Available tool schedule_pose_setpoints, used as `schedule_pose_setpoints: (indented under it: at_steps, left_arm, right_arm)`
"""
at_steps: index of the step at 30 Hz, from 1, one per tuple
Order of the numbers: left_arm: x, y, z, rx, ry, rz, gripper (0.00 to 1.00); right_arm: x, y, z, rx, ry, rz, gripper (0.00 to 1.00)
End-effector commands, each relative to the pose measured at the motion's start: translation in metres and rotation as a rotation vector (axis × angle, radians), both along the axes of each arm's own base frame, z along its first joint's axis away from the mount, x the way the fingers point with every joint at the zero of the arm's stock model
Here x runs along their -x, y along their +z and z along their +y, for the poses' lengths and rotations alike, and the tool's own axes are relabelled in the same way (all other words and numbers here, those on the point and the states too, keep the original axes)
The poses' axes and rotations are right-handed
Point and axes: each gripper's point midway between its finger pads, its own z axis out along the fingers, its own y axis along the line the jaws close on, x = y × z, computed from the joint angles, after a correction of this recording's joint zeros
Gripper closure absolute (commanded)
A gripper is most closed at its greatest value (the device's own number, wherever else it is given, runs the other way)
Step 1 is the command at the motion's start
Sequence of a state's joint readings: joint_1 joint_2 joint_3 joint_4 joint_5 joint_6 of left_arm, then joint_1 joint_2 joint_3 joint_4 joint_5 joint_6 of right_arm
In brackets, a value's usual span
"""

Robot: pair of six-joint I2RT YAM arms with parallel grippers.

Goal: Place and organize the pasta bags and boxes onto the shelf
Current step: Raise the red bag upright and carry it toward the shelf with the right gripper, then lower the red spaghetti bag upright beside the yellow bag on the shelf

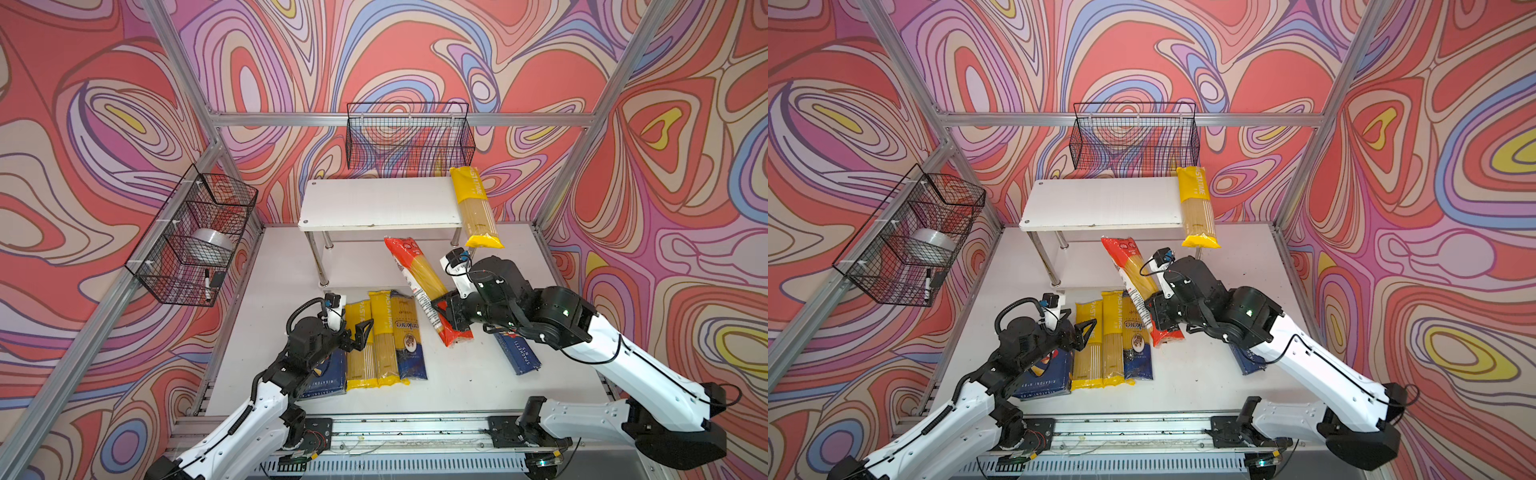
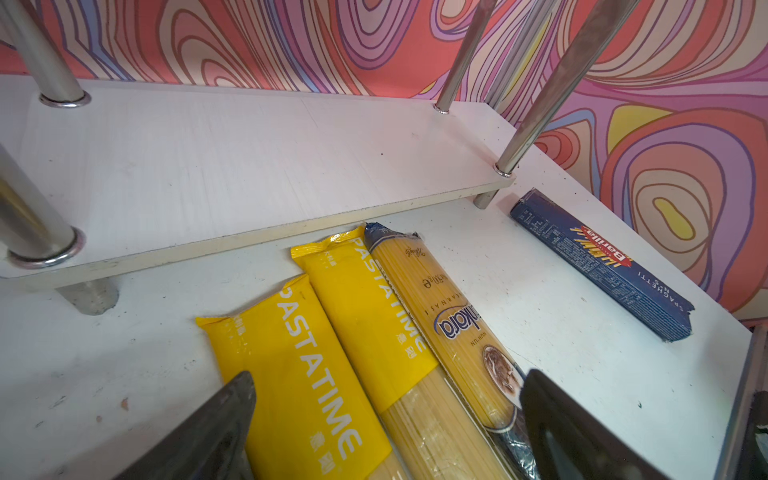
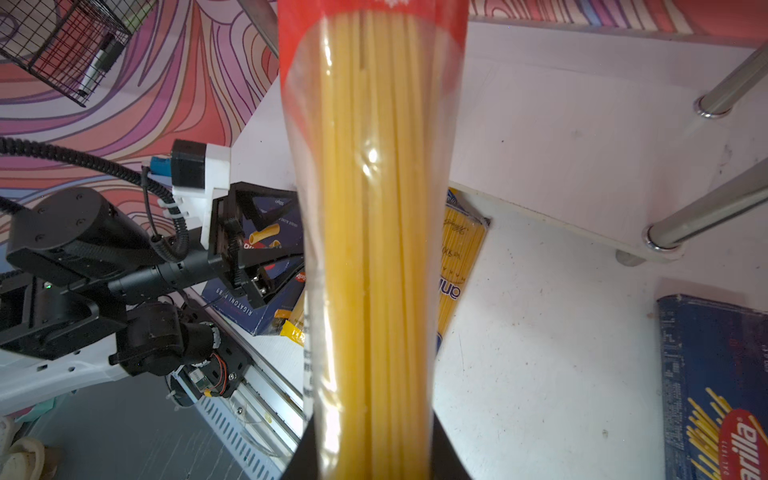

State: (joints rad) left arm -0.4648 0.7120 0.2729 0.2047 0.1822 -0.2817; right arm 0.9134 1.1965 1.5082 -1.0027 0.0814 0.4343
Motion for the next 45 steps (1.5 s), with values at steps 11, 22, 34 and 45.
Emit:
schedule_pose_setpoints:
  at_steps: [11, 22, 34, 45]
  left_arm:
    - [0.004, 0.004, 0.003, 0.001, 0.002, -0.037, 0.0]
    - [0.005, 0.003, 0.0, 0.003, -0.02, -0.037, 0.0]
    - [0.006, 0.001, -0.006, 0.011, -0.051, -0.031, 0.0]
    - [0.007, 0.0, -0.009, 0.015, -0.069, -0.026, 0.0]
  right_arm:
    - [-0.051, 0.094, 0.01, -0.029, -0.147, -0.217, 0.97]
    - [-0.103, 0.117, -0.013, -0.042, -0.223, -0.211, 0.98]
    - [-0.148, 0.128, -0.025, -0.042, -0.294, -0.249, 0.98]
    - [-0.172, 0.128, -0.033, -0.019, -0.344, -0.285, 0.98]
